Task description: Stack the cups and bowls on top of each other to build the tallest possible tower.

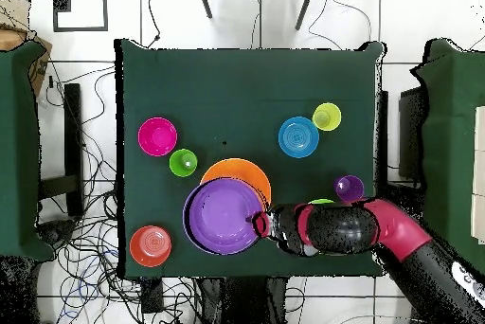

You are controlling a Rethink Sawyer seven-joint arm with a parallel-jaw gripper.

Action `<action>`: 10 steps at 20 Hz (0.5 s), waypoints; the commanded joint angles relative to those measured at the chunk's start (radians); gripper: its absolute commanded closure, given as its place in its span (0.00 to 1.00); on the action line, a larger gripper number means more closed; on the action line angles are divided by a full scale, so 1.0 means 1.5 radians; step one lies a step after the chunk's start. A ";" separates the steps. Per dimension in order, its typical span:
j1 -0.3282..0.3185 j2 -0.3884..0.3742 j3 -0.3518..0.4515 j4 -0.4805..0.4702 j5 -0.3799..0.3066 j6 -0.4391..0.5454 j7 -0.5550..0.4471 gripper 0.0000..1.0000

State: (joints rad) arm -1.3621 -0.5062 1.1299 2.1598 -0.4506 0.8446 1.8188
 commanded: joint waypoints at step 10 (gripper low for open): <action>-0.009 0.018 0.029 0.003 -0.041 0.102 -0.193 1.00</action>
State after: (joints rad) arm -1.4005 -0.5062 1.1432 2.1599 -0.4508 0.9006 1.8188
